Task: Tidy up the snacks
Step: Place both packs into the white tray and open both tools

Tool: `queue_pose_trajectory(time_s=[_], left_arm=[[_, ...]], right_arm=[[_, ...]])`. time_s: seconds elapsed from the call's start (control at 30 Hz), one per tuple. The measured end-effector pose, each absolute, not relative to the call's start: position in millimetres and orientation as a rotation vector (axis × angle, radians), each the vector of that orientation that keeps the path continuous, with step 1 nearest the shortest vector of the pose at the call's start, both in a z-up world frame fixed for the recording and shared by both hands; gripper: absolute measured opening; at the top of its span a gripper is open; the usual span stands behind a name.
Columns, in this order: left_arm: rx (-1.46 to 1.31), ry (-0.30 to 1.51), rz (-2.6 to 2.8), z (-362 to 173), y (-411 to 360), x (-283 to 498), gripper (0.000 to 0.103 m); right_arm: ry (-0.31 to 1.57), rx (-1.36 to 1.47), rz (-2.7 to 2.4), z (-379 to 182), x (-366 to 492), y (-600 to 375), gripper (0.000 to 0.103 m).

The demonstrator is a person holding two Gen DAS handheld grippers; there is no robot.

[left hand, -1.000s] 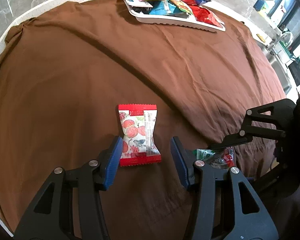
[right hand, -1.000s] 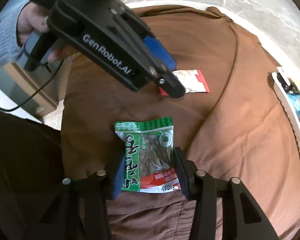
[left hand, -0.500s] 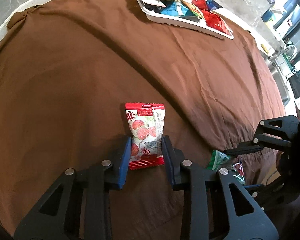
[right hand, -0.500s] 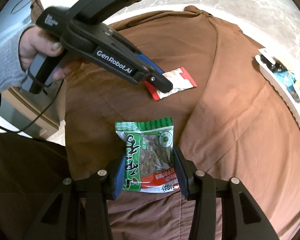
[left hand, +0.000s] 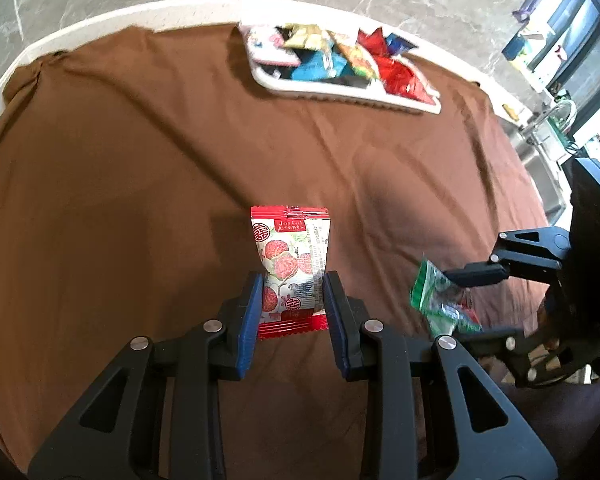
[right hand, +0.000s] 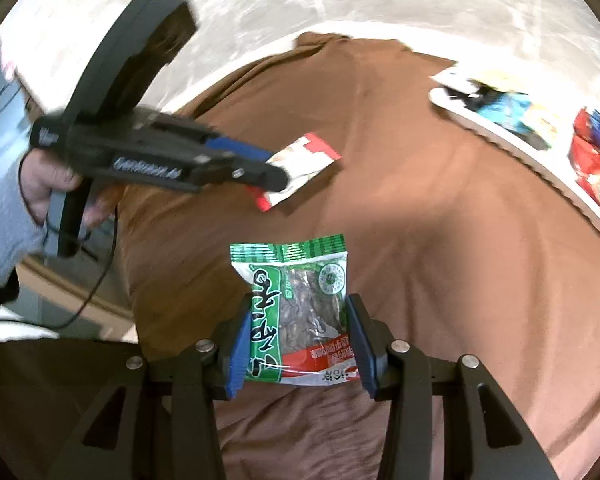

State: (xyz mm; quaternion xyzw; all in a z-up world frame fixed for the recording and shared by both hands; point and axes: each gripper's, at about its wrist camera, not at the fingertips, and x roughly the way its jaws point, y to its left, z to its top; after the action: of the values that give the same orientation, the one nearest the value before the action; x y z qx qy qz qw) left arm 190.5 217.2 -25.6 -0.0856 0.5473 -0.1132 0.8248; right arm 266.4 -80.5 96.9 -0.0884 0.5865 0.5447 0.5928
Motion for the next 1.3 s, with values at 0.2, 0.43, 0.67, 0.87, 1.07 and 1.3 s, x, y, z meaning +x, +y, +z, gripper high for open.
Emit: queue_pose_trajectory(time_s=[0.2,0.43,0.67,0.87,1.07,1.3], left_arm=[[-0.193,1.120,-0.277,-7.7,212.6,223.3,0.028],[-0.185,1.069,-0.318,14.6,203.9,280.7,0.028],[-0.161,1.032,-0.347,33.6,193.0,345.6,0.028],[-0.148,1.022,-0.375,34.6,179.0,400.4,0.028],[-0.134,1.022,-0.378,23.9,162.7,439.9,0.029],[-0.117,1.038,-0.341,5.9,148.2,462.0,0.030]], right_arm=[[1.365,-0.095,1.122,99.2,314.5,-103.2,0.047],[1.346,0.019,0.960,100.9,376.7,-121.1,0.047],[1.310,0.100,0.845,92.6,438.4,-120.0,0.047],[1.317,0.133,0.792,72.7,473.4,-112.0,0.047],[1.324,0.119,0.745,53.1,492.7,-103.3,0.047],[1.338,0.127,0.700,38.2,502.1,-101.4,0.051]])
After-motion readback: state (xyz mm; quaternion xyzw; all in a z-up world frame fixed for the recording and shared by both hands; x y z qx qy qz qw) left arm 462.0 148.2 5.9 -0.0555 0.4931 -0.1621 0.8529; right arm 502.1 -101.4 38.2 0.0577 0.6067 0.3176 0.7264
